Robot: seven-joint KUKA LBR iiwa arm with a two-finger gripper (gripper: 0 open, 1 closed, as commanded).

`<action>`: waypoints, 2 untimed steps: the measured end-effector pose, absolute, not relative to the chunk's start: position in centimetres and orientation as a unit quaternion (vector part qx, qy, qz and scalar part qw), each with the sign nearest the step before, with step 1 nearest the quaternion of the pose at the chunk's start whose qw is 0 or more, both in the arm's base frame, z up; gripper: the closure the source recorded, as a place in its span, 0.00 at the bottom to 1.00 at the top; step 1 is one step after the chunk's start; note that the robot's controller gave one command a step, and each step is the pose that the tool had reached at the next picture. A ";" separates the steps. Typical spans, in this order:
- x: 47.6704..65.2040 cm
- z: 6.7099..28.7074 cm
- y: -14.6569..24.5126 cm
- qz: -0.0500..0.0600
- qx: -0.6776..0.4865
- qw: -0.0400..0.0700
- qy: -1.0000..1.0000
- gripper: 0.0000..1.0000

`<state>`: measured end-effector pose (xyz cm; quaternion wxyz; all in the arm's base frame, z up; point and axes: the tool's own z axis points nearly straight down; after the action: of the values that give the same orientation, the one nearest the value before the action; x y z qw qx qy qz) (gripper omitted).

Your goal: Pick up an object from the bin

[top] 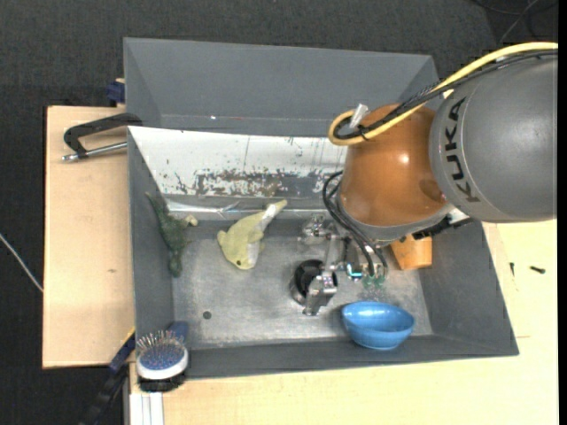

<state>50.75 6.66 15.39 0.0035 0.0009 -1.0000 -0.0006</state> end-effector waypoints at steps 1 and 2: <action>50.9 7.0 2.6 -0.001 0.001 -0.004 -1.000 0.00; 51.0 7.5 2.8 -0.001 0.001 -0.007 -1.000 1.00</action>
Offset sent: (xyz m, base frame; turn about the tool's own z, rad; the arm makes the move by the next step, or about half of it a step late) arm -0.0013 -0.0397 -0.0839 -0.0015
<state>51.04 2.80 7.46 -0.0065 0.0012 -1.0000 -0.0012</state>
